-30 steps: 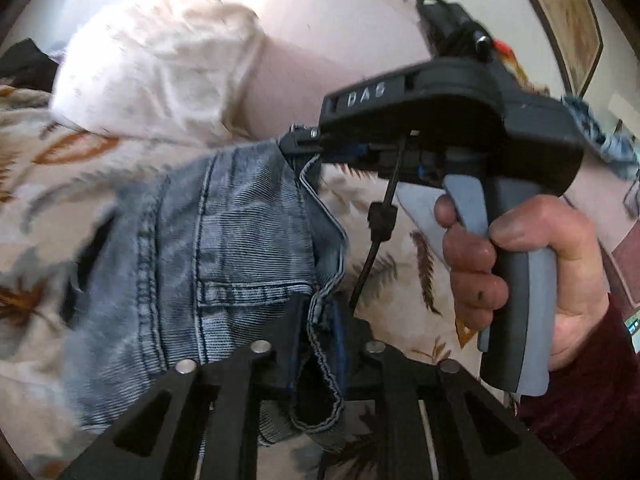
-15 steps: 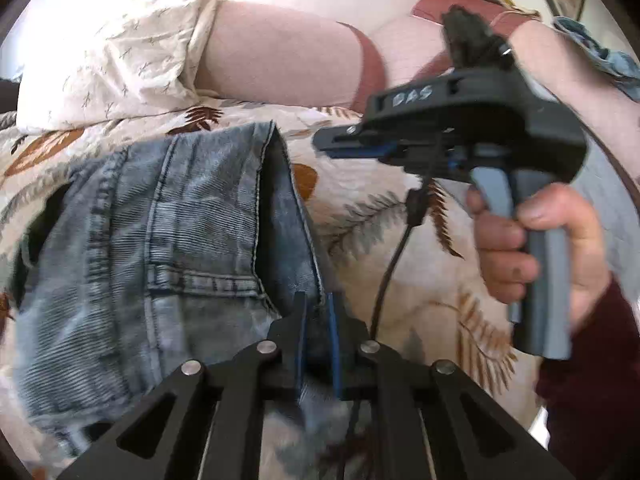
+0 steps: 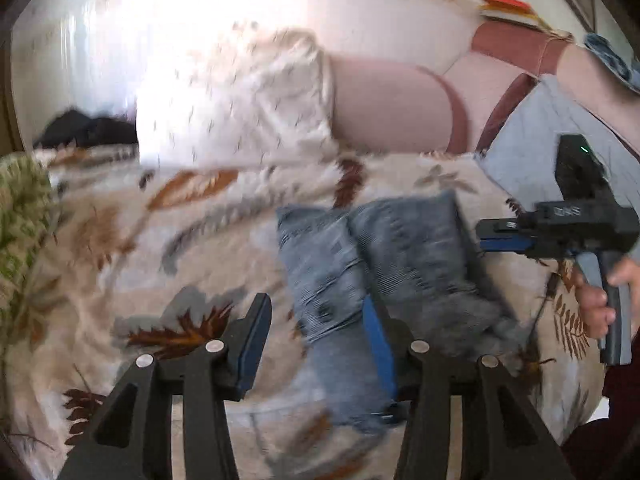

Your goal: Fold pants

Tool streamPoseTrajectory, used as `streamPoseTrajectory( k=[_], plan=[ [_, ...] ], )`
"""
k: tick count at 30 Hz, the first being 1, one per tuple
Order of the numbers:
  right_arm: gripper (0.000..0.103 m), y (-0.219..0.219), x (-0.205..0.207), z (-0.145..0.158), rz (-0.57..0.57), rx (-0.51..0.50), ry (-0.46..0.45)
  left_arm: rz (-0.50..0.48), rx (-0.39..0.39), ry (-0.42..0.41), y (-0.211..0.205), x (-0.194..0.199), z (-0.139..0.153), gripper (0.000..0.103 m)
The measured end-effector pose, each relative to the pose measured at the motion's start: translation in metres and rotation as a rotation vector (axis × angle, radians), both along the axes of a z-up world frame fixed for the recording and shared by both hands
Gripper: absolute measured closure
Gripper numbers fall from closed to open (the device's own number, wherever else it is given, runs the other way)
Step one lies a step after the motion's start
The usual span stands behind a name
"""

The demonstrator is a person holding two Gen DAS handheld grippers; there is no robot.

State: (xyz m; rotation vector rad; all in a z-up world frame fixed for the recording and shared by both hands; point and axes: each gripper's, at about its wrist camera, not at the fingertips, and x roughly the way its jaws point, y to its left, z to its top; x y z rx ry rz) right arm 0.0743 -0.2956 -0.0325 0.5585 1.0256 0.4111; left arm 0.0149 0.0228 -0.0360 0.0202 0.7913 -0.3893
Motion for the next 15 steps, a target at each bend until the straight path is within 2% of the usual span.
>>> streamPoseTrajectory(
  k=[3,5,7,10,12,14,15],
  plan=[
    [0.062,0.001,-0.002,-0.018,-0.023,0.069,0.033,-0.006,0.007,0.072,0.003,0.016,-0.02,0.054],
    [0.051,0.003,-0.001,-0.027,-0.035,0.102,0.039,-0.034,0.01,0.099,-0.002,0.018,-0.03,0.056],
    [0.045,0.005,0.002,-0.037,-0.048,0.143,0.048,-0.062,0.009,0.106,-0.009,0.015,-0.035,0.059],
    [0.045,0.01,0.003,-0.045,-0.043,0.163,0.046,-0.103,0.023,0.092,-0.026,0.008,-0.036,0.066],
    [0.054,0.016,0.002,-0.045,-0.013,0.171,0.022,-0.114,0.054,0.075,-0.038,0.004,-0.036,0.066],
    [0.089,0.022,0.0,-0.043,0.005,0.15,0.001,-0.127,0.07,0.065,-0.047,0.002,-0.036,0.066],
    [0.09,0.023,-0.001,-0.039,-0.001,0.123,-0.007,-0.139,0.069,0.062,-0.053,0.0,-0.036,0.07]
  ],
)
